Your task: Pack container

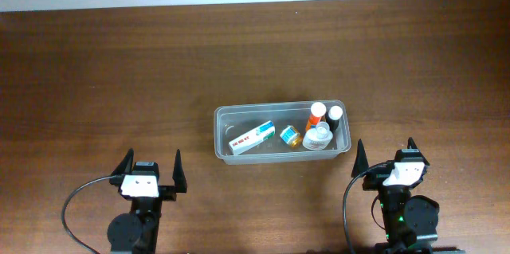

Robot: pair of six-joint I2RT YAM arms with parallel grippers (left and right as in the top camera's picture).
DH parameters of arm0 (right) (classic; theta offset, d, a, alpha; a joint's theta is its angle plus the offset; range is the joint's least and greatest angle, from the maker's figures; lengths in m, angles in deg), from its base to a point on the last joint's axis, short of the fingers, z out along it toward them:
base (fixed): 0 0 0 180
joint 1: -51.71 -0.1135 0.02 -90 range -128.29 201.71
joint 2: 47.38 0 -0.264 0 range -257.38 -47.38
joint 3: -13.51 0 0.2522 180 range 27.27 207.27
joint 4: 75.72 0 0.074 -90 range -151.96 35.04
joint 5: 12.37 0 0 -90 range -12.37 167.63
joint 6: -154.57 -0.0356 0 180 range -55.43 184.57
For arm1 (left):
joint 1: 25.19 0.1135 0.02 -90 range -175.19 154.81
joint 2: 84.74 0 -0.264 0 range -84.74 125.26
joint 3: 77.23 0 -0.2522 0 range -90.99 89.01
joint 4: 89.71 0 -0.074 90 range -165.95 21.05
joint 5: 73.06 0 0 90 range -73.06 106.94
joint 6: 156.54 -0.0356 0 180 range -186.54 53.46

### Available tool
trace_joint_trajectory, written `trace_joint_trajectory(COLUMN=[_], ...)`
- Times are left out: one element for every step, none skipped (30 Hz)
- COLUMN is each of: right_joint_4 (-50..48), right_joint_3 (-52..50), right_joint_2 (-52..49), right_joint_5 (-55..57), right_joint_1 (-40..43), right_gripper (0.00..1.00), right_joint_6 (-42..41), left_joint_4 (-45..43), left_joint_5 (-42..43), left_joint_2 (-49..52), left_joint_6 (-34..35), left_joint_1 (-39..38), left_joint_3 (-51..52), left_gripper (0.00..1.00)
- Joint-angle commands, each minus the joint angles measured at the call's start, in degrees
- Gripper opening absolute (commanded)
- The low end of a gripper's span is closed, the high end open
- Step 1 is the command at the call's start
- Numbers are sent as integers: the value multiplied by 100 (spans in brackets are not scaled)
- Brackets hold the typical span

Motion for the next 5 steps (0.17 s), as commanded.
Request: trace_joint_trajectory(right_joint_4=[0,0,0,0,0], right_joint_3=[-50,-50,-50,-50,-50], right_joint_2=[42,42,42,42,42], right_joint_5=[-31,-31,-31,-31,-31], right_joint_1=[31,31,31,31,31], right_gripper=[99,98,98,98,98], right_joint_6=[20,20,20,20,20], left_joint_4=[28,28,28,28,28], left_joint_5=[-17,-17,-17,-17,-17], left_joint_2=[-26,-28,-26,-26,-28], left_joint_6=[-87,-87,-87,-87,-90], left_joint_1=[4,4,4,4,4], left_joint_3=[9,9,9,9,9], left_gripper=[99,99,99,99,99])
